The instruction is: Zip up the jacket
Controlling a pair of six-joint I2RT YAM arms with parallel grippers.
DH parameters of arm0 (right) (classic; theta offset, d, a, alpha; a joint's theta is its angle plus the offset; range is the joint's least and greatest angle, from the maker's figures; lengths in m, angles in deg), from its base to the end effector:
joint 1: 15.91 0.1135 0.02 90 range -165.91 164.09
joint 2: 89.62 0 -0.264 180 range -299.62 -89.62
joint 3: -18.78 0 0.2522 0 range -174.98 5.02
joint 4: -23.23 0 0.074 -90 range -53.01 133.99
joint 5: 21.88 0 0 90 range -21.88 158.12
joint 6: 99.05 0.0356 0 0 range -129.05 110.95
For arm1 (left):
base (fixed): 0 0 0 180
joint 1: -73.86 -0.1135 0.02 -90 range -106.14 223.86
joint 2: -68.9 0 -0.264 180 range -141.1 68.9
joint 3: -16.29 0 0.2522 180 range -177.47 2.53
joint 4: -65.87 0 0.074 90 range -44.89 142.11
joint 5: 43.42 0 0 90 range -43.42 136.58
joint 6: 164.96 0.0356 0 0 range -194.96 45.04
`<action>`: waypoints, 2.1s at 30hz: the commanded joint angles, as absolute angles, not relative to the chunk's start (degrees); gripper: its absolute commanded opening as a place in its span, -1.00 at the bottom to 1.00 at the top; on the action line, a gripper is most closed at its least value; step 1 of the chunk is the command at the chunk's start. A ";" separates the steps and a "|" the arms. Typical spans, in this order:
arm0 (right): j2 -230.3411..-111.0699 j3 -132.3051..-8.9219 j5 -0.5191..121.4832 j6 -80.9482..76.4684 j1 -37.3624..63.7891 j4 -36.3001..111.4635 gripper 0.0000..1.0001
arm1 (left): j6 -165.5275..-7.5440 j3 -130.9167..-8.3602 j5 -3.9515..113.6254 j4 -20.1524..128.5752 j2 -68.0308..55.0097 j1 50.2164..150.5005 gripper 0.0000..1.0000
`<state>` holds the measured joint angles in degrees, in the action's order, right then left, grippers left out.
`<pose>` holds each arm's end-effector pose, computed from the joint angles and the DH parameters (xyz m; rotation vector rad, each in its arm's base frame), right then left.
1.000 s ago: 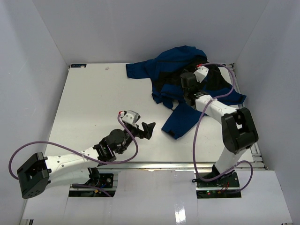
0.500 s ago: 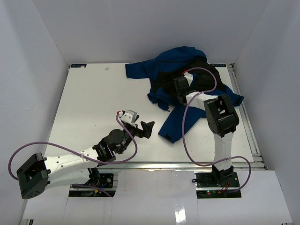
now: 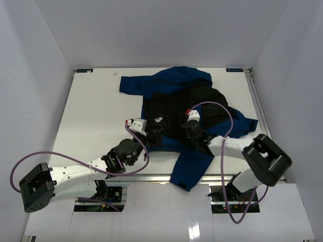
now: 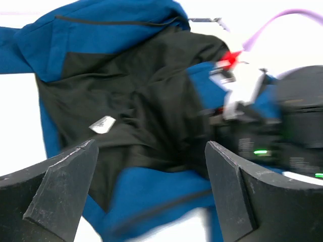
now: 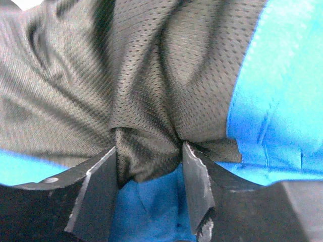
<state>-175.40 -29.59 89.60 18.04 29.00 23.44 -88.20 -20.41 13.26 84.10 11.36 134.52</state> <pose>0.2116 0.1925 0.1582 -0.1368 2.1859 0.2958 0.1237 -0.1801 0.2418 0.2205 1.6195 -0.5267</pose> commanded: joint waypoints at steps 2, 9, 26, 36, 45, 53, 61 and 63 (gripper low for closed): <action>-161.57 -23.69 93.31 20.53 25.02 24.27 0.17 | -92.07 -24.78 8.01 80.10 4.78 132.74 0.96; -148.28 -19.88 96.05 20.65 24.11 25.12 0.48 | -100.98 -36.55 18.42 68.30 -6.04 117.37 0.96; -127.92 -13.61 109.50 27.14 20.20 30.31 0.86 | -91.33 -66.01 68.23 78.80 -41.74 91.70 0.93; -119.77 -9.83 110.01 23.47 19.33 30.18 0.87 | -83.18 -83.60 68.37 70.18 -57.90 91.48 0.89; -125.18 -8.51 109.55 24.54 19.07 26.92 0.89 | -90.02 -73.51 63.88 75.38 -53.29 91.44 -0.70; -141.78 -13.62 103.55 26.02 16.12 21.35 0.87 | -99.33 -45.97 50.52 84.92 -28.52 92.36 -1.00; -150.36 -18.88 94.51 21.69 13.69 22.67 0.85 | -103.69 -25.74 36.08 82.11 -7.62 95.92 -1.00; -148.12 -18.07 94.62 22.63 13.62 22.91 0.84 | -104.63 -22.73 32.25 81.82 -4.41 96.66 -1.00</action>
